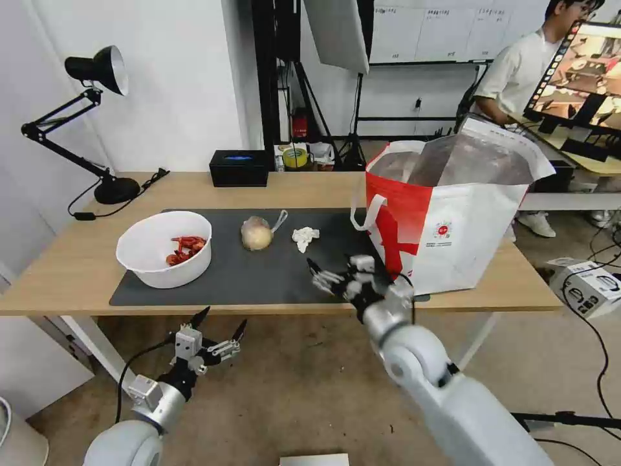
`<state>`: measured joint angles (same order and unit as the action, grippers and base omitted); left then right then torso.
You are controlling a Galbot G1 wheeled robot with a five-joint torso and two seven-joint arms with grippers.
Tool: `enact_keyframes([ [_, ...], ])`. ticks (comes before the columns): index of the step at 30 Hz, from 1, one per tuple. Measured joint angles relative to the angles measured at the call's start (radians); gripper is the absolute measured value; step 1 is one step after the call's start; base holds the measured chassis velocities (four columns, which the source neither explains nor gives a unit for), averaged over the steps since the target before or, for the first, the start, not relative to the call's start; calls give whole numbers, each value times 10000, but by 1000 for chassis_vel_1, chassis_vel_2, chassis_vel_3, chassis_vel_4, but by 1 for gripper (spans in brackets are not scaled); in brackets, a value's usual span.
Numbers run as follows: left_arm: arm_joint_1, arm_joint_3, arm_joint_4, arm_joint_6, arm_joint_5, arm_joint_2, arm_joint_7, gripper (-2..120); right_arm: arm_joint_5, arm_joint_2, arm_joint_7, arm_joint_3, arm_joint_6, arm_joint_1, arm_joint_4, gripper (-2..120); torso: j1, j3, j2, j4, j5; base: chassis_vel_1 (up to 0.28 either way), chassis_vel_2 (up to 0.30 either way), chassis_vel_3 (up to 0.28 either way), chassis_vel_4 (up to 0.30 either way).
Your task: Pick up the trash from the table and place it into the takeout bag.
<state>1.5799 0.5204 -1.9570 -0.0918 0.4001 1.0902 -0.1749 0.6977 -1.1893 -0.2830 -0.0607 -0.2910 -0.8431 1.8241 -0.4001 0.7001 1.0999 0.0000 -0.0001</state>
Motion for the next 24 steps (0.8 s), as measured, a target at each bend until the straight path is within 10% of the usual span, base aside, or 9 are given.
enact_keyframes([
  [24, -435, -88, 421, 14, 586, -414, 11, 100, 210, -2782, -1597, -1388, -1134, 4348, -6095, 100, 0, 0, 1, 1, -1, 0, 0, 0, 0],
])
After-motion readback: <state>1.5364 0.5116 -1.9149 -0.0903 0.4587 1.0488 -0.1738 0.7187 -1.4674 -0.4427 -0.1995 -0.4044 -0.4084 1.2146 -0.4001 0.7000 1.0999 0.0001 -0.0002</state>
